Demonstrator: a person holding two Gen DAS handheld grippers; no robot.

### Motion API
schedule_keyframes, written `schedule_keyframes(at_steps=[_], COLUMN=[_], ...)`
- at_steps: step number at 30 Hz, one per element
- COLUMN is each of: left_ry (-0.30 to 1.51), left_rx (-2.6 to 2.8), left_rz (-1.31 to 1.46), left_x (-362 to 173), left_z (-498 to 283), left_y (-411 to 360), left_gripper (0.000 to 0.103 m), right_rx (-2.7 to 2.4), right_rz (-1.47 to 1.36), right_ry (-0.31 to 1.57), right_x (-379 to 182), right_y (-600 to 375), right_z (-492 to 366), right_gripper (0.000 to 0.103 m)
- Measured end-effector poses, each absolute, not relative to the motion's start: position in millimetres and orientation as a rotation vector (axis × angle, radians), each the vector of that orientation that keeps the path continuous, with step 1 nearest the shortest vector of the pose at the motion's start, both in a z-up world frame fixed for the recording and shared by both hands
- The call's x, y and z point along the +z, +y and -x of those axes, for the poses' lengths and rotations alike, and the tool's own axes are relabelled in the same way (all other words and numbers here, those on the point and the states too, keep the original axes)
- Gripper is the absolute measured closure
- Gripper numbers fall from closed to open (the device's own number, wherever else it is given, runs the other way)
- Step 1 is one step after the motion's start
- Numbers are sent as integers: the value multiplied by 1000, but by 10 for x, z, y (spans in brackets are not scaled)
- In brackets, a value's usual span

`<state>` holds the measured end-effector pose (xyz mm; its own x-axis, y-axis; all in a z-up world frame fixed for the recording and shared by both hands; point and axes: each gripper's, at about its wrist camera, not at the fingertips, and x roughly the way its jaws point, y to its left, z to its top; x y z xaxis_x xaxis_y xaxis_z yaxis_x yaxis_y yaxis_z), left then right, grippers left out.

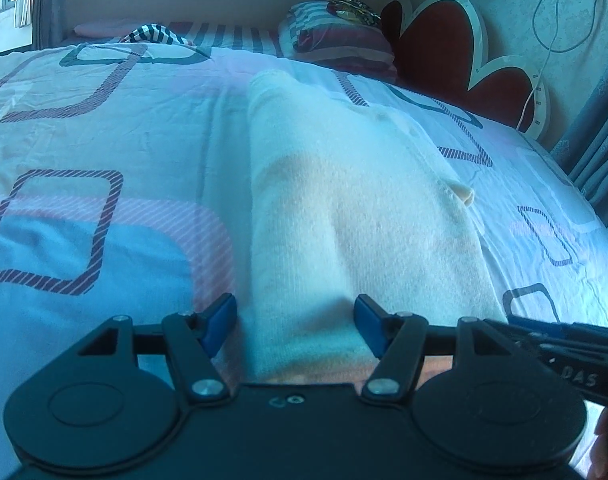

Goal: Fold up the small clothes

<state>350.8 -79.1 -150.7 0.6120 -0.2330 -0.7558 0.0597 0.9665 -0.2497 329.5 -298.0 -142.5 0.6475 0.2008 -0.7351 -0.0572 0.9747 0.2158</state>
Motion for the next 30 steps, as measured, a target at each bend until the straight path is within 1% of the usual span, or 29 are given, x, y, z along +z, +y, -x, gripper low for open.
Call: schedule_keyframes(at_steps=[6, 10, 12, 14, 16, 17, 19, 23, 30], left_ry=[912, 870, 847, 831, 809, 804, 801, 809, 861], left_rx=[-160, -173, -179, -185, -188, -186, -182, -180, -146], left_rz=[213, 236, 237, 241, 258, 262, 267, 265, 288], left_x=[-1444, -1276, -1185, -1103, -1038, -1017, -1001, -1039, -1269], left_z=[-3543, -3528, -3563, -3643, -3733, -3779, -3879, -4092, -4532], left_y=[-776, -698, -657, -612, -565, -548, -548, -586, -625], left_gripper=[37, 36, 33, 33, 30, 26, 26, 25, 25], right_rx=[146, 140, 128, 113, 98, 96, 94, 107, 142], right_rz=[-190, -199, -218, -232, -240, -236, -218, -221, -280], right_ry=[807, 747, 730, 726, 701, 689, 672, 670, 710], right_x=[-1264, -1072, -992, -930, -832, -790, -741, -759, -1024], right_y=[-3022, -3006, -3000, -3000, -2983, -2966, -2920, -2850, -2872], right_z=[-3238, -3238, -3274, -3310, -3296, -3289, -3296, -3476, -4204], right_gripper=[67, 68, 68, 68, 68, 68, 68, 68, 67])
